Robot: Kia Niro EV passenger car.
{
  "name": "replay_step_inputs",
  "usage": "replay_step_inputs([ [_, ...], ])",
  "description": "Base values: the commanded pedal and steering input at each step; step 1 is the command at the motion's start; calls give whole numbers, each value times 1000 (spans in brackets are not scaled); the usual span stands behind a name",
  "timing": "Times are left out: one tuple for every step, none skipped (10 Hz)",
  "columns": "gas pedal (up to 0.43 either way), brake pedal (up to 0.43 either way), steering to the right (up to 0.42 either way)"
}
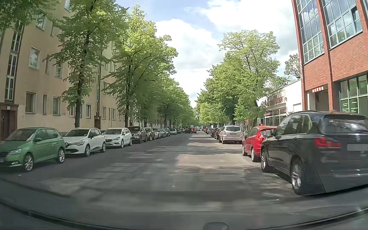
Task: Follow the waypoints while adhering to traffic rules and regulations
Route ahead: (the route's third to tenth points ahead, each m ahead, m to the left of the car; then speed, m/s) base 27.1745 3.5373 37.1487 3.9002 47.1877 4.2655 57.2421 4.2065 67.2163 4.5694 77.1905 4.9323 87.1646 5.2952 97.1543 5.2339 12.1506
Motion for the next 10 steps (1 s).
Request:
replay_step_inputs([
  [0,195,3],
  [0,207,3],
  [0,213,4],
  [0,226,4],
  [0,232,4],
  [0,238,3],
  [0,244,4],
  [0,250,3],
  [0,250,3],
  [0,250,3],
])
